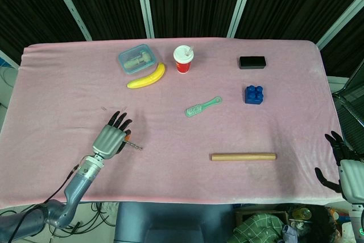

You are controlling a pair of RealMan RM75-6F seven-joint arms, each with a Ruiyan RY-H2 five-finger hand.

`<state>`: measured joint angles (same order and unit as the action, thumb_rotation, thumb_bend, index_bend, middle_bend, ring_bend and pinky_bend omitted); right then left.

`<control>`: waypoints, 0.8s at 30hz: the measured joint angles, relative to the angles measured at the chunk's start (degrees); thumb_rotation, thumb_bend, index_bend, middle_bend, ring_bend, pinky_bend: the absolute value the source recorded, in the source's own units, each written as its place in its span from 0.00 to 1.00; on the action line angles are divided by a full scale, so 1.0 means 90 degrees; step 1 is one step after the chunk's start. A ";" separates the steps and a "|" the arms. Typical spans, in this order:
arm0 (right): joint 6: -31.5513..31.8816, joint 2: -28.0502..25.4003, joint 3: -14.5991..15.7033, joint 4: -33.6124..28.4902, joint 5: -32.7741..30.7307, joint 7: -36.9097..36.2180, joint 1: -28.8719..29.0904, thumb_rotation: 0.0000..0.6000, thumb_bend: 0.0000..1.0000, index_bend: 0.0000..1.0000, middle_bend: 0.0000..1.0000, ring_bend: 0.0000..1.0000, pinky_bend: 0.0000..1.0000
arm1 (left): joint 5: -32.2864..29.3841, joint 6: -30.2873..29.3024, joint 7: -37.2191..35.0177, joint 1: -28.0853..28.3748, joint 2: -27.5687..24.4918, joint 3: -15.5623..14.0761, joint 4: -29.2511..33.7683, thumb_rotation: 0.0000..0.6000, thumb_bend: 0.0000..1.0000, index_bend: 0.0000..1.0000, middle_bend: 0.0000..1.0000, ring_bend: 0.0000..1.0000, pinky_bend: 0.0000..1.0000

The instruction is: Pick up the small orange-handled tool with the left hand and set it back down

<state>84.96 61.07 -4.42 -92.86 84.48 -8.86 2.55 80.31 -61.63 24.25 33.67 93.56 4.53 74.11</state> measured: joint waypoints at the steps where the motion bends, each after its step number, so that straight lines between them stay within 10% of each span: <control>1: 0.0001 0.0001 0.0000 -0.0001 0.0000 0.0004 0.0000 1.00 0.27 0.00 0.00 0.15 0.23 | 0.0007 0.0004 0.0054 0.0021 -0.0056 0.0014 0.0061 1.00 0.41 0.58 0.19 0.00 0.00; 24: 0.0021 0.0000 -0.0005 -0.0042 -0.0018 0.0035 -0.0015 1.00 0.27 0.00 0.00 0.15 0.23 | -0.0762 0.0831 0.2343 0.0928 -0.1445 0.0624 0.1379 1.00 0.41 0.58 0.19 0.00 0.00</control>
<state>85.15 61.07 -4.47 -93.25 84.31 -8.54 2.41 73.45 -54.15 45.34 42.02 80.56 10.15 86.52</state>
